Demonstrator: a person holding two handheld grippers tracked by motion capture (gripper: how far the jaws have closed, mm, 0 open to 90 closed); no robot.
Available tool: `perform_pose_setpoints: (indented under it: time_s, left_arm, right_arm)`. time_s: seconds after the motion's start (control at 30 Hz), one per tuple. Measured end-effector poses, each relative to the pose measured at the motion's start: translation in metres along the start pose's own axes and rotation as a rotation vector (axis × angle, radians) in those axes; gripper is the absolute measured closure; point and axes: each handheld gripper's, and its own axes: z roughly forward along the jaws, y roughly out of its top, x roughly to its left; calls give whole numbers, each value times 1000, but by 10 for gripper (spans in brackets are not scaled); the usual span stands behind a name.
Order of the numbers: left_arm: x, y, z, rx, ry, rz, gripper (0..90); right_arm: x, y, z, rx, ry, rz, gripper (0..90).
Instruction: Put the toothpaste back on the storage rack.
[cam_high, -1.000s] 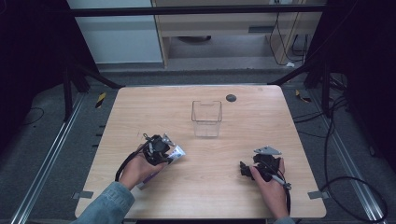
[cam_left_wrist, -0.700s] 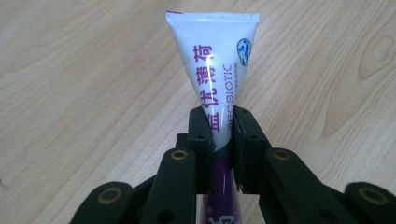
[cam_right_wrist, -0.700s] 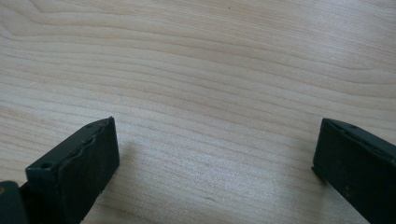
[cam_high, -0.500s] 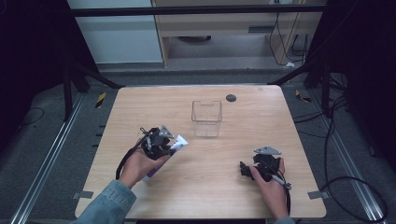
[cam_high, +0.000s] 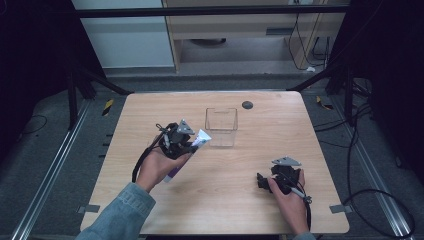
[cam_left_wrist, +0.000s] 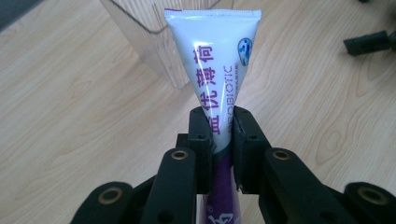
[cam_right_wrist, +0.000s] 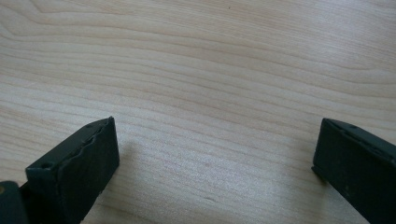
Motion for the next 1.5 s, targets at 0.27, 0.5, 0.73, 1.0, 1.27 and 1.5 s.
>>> perform_pose_setpoints:
  time_s: [0.27, 0.5, 0.73, 1.0, 1.27, 1.5]
  left_arm:
    - [-1, 20, -3, -33, 11, -3, 793]
    - [4, 45, -5, -40, 17, 17, 793]
    - [5, 66, -11, -82, 30, 18, 793]
    - [13, 102, -10, -125, 32, 18, 793]
    - [10, 118, -8, -159, 34, 8, 793]
    - [6, 124, -6, -192, 44, 0, 793]
  right_arm:
    - [0, 0, 0, 1, 0, 2, 4]
    - [0, 0, 0, 1, 0, 1, 4]
    - [0, 0, 0, 1, 1, 1, 4]
    - [0, 0, 0, 2, 0, -3, 3]
    - [0, 0, 0, 3, 0, -5, 3]
    - [-1, 0, 0, 5, 3, -10, 3]
